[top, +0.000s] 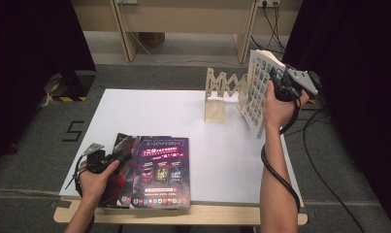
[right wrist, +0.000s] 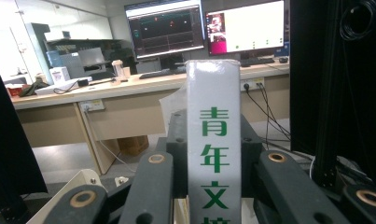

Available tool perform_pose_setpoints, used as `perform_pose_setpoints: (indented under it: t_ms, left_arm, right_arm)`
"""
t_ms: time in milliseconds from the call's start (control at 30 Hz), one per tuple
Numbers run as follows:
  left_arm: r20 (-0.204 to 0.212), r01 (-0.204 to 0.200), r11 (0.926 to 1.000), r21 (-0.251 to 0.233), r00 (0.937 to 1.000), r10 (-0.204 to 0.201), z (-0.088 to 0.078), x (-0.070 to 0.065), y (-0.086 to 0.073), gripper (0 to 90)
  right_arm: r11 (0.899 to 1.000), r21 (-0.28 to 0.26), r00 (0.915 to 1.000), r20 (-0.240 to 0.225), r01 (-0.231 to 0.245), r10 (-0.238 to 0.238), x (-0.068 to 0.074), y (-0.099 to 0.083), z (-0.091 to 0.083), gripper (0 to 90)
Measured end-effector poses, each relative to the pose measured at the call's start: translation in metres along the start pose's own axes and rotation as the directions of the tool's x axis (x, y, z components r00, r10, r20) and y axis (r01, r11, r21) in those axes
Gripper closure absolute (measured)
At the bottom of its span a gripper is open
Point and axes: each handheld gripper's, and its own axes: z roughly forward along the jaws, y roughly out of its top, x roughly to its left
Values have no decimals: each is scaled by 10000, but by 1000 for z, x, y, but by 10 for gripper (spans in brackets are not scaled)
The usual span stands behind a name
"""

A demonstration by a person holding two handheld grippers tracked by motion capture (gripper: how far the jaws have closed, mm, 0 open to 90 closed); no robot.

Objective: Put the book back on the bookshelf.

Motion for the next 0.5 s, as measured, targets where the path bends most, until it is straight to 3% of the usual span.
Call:
perform_pose_setpoints:
  t_ms: [300,500]
  left_arm:
    - [7,6,10000,-6,10000,-6,0,0,-1,475]
    - [9,-16,10000,4,10000,16,0,0,0,474]
  right_arm:
    - [10000,-46,10000,-25,45,-45,-3,-13,9,745]
    - [9998,-102,9998,7,181,-181,-5,-24,1,741]
